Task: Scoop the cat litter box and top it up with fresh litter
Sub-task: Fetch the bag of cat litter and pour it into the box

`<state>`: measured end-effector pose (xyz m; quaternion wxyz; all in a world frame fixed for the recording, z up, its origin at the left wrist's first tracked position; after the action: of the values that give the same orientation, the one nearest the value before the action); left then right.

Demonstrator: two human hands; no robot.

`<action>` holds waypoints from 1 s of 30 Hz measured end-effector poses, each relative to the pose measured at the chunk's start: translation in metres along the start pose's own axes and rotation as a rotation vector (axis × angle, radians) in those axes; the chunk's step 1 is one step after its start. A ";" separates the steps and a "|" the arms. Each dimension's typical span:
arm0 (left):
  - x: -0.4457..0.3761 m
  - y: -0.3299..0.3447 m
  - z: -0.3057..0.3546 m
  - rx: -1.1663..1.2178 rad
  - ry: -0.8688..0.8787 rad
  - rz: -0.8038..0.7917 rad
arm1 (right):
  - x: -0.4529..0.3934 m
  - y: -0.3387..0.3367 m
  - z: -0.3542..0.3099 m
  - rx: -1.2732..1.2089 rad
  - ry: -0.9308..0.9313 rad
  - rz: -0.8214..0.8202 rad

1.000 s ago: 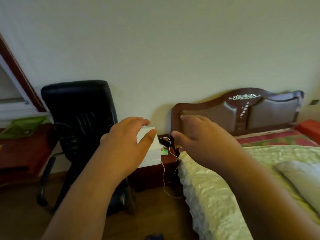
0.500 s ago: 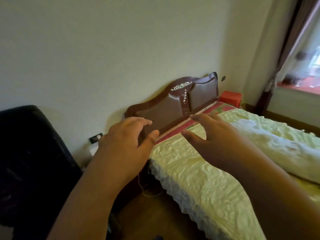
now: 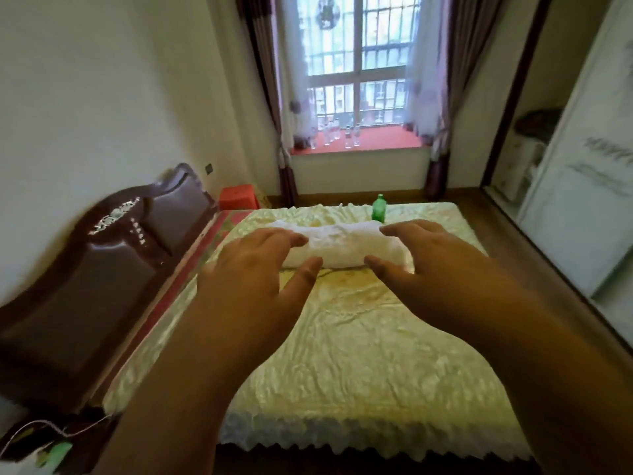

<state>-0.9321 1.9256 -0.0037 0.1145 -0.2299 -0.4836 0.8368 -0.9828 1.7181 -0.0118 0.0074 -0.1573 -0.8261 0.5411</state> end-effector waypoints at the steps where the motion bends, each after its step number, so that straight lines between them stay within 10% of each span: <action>1: -0.008 0.012 0.019 0.017 0.039 -0.025 | 0.004 -0.011 0.021 0.016 0.038 0.016; 16: -0.091 0.172 0.258 0.156 0.653 -0.466 | 0.105 -0.100 0.234 0.056 0.779 0.269; 30: -0.079 0.264 0.352 0.251 1.256 -0.815 | 0.203 -0.073 0.233 0.014 1.455 0.510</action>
<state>-1.0296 1.4928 -0.0592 0.6937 -0.4516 -0.2754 0.4889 -1.2371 1.5378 -0.0751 0.4246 -0.6590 -0.5480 0.2918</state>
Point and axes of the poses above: each hand's wrist, its own x-axis away from the middle knuckle, its own y-axis out of the palm, z = x × y, the point moved 2 cm from there along -x, towards the middle knuckle
